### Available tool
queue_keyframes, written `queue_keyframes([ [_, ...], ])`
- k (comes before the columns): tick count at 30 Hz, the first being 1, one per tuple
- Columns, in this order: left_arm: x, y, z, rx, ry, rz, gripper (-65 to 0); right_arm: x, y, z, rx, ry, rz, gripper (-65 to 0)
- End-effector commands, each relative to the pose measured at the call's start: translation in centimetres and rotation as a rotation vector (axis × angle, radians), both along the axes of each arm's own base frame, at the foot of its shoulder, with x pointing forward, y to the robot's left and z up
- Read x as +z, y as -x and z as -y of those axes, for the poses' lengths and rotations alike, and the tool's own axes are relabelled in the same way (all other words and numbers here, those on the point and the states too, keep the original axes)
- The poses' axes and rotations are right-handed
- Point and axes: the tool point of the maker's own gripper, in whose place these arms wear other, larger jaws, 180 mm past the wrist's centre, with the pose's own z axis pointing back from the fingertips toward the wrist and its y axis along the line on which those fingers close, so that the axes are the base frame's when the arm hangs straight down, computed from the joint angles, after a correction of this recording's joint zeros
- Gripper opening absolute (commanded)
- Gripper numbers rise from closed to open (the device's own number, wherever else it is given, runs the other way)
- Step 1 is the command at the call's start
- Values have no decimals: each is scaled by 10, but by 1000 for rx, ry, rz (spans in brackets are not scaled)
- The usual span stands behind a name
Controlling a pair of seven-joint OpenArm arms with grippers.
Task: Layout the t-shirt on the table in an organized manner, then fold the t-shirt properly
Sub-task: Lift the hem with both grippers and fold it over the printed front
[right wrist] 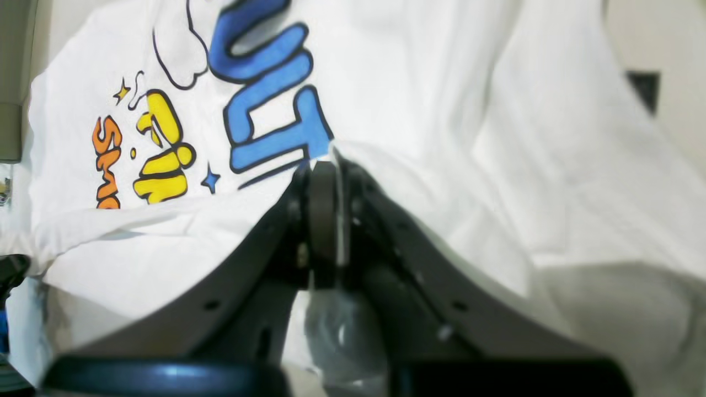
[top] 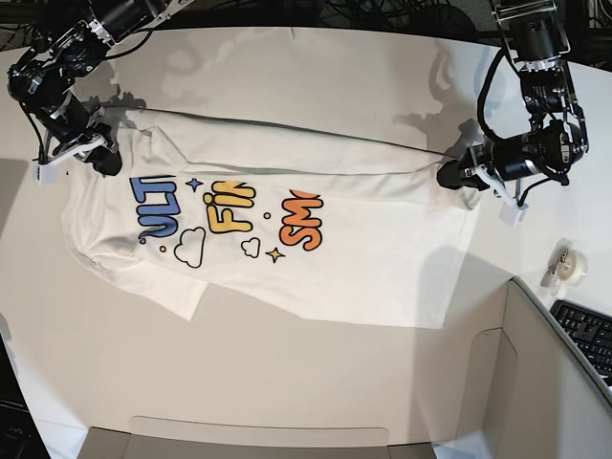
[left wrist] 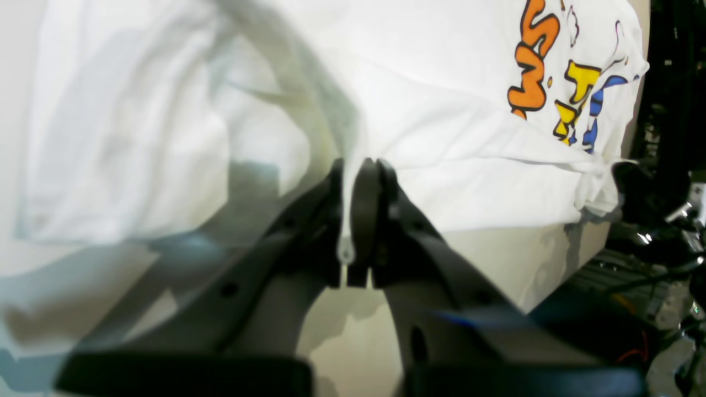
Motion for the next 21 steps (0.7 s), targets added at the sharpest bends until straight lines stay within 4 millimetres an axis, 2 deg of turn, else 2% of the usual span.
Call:
queue_keyframes([
  [1,14,-11,-4,5,-1,51,-649,13,-9,8,-13,11,49,-650],
  [7,18,-13,-9,4,-14,59,-645,11,-8,7,-12,6,42,-650],
  [10,26,-22,-11,4,-20,83,-591,10,-7,8,-12,7,39,-650],
  [12,28,-23,-11,5,-18,89,-544,13,-7,15,-12,29,39,-650],
  [14,29,-24,-12,6,-18,92,-505,15,-9,15,6,42,39,-596],
  [16,29,-24,-12,5,-18,92,-472,18,-10,18,16,60,39,-504],
  [19,33,-24,-23,7,-44,94,-445,18,-10,19,16,62,41,-369],
  [21,33,-24,-25,7,-49,94,-436,19,-10,18,16,60,45,-305],
])
